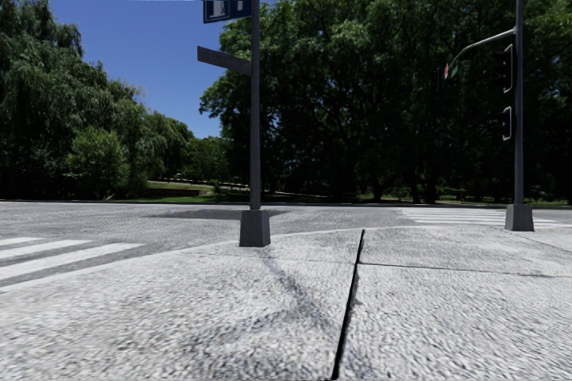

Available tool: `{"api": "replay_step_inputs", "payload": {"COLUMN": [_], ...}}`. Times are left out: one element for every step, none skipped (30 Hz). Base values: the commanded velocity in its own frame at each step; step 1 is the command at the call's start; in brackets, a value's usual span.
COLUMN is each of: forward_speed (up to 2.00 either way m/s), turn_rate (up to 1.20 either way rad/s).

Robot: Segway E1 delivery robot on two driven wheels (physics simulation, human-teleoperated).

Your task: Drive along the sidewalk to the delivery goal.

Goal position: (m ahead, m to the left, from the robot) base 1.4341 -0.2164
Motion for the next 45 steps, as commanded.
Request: {"api": "replay_step_inputs", "payload": {"forward_speed": [1.34,1.31,1.31,1.27,1.26,1.24,1.21,1.21,1.18,1.14,1.1,1.07,1.07,1.03,1.01,1.01,1.01,1.01,1.01,1.0,0.98,0.98,0.83,0.64,0.24,0.0,0.0,0.0,0.0,0.0,0.0,0.0,0.0,0.0,0.0,0.0,0.0,0.0,0.0,0.0,0.0,0.0,0.0,0.0,0.0], "turn_rate": [0.39,0.39,0.39,0.39,0.39,0.39,0.39,0.39,0.36,0.23,0.15,0.04,0.04,0.0,0.0,0.0,0.0,0.0,0.0,0.0,0.0,0.0,0.0,0.0,0.0,0.0,0.0,0.0,0.0,0.0,0.0,0.0,0.0,0.0,0.0,0.0,0.0,0.0,0.0,0.0,0.0,0.0,0.0,0.0,0.0]}}
